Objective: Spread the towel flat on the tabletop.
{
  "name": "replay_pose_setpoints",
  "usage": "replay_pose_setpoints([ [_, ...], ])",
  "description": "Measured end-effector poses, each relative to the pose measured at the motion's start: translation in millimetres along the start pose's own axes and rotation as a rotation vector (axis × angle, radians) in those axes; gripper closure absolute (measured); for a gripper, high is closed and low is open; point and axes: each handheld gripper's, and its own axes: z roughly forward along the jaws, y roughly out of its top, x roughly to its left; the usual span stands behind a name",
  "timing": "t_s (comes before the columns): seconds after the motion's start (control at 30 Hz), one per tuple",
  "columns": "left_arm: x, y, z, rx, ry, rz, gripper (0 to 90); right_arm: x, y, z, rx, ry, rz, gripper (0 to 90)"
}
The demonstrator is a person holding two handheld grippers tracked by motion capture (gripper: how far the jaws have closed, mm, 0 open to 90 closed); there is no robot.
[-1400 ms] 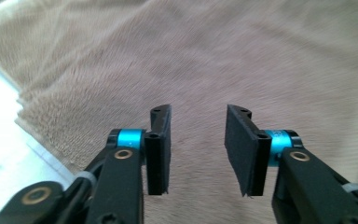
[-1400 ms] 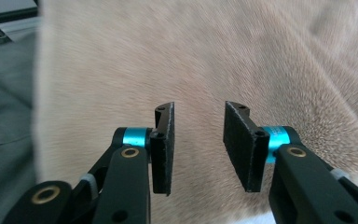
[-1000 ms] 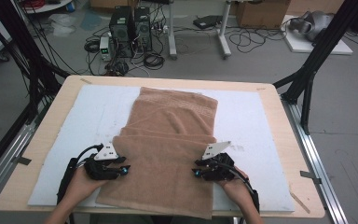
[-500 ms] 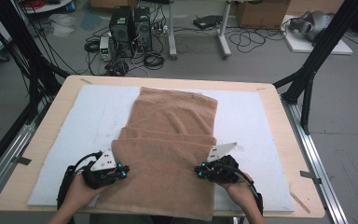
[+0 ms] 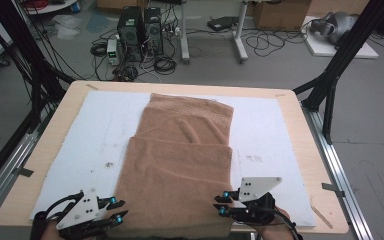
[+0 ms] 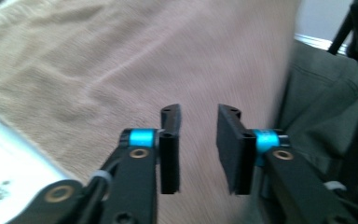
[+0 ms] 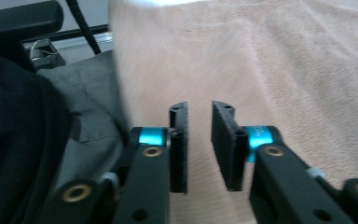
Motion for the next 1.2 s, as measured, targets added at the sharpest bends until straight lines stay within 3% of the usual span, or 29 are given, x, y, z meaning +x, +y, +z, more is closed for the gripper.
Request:
replay_pose_setpoints([
  [0.03,0.0,0.0,0.0,0.0,0.0,0.0,67.2,-2.2,1.7,0.1,0.005,-0.011,-0.007,73.0],
  [0.13,19.5,-4.4,12.8,0.0,0.027,-0.016,64.5,-13.0,3.6,6.5,0.015,-0.032,0.011,68.1],
  [0.2,28.9,-9.5,25.2,0.001,0.03,-0.04,62.6,-22.7,0.8,17.1,0.039,-0.042,0.016,65.0],
  [0.47,60.9,-21.3,77.9,0.065,0.05,-0.059,58.1,-68.1,-19.7,63.5,0.152,-0.082,0.083,58.6],
  [0.53,67.3,-21.9,85.3,0.084,0.039,-0.077,57.3,-74.2,-21.9,70.1,0.161,-0.08,0.103,58.6],
  [0.63,71.6,-25.6,94.3,0.134,0.001,-0.094,58.6,-76.9,-25.4,78.3,0.184,-0.078,0.086,64.4],
  [0.73,72.3,-28.4,94.0,0.112,-0.008,-0.116,69.8,-80.0,-28.7,77.0,0.158,-0.068,0.111,75.0],
  [0.8,67.7,-27.2,93.9,0.115,0.002,-0.093,79.9,-81.4,-30.5,77.0,0.142,-0.052,0.12,80.6],
  [0.87,63.2,-25.8,93.4,0.121,0.018,-0.076,84.6,-80.7,-28.8,76.6,0.156,-0.041,0.111,84.4],
  [0.93,62.6,-26.0,89.3,0.119,0.006,-0.085,85.5,-76.5,-26.0,75.8,0.167,-0.046,0.088,85.1],
  [1.03,58.6,-28.9,75.9,0.087,-0.015,-0.104,85.7,-68.5,-24.8,68.8,0.142,-0.033,0.083,85.1],
  [1.2,39.1,-29.0,49.2,0.048,-0.036,-0.079,85.6,-41.7,-22.6,52.2,0.101,-0.003,0.052,85.0],
])
